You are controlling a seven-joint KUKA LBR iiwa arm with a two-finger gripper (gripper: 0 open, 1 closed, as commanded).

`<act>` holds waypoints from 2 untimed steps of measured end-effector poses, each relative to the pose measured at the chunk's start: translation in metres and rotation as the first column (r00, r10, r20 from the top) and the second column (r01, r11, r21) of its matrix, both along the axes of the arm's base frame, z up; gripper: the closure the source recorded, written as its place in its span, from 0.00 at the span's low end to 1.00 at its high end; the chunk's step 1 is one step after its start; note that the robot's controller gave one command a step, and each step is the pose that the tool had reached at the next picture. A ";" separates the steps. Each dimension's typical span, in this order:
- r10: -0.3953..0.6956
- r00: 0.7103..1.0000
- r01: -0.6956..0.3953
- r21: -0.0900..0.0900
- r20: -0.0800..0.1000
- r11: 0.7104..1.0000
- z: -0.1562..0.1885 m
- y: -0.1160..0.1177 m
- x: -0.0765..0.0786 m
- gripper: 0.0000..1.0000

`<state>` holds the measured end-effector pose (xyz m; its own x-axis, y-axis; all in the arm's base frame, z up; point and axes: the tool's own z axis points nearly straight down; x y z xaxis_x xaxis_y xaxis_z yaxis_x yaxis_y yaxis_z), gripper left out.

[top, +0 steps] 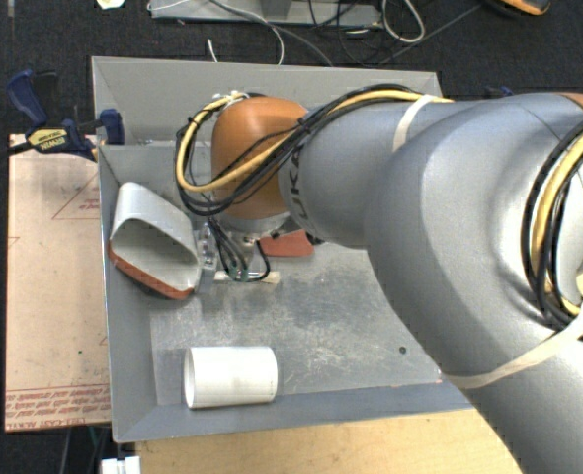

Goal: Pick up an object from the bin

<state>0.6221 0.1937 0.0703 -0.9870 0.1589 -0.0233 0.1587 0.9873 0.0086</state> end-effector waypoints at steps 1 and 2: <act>0.000 1.000 0.000 0.000 0.000 1.000 0.000 0.000 0.000 1.00; 0.000 1.000 0.000 0.000 0.000 1.000 0.000 0.000 0.000 1.00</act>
Offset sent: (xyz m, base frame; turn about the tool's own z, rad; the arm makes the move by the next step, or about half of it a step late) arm 0.0000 0.0000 0.0000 0.0000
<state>0.6221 0.1937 0.0703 -0.9870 0.1589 -0.0233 0.1588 0.9873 0.0087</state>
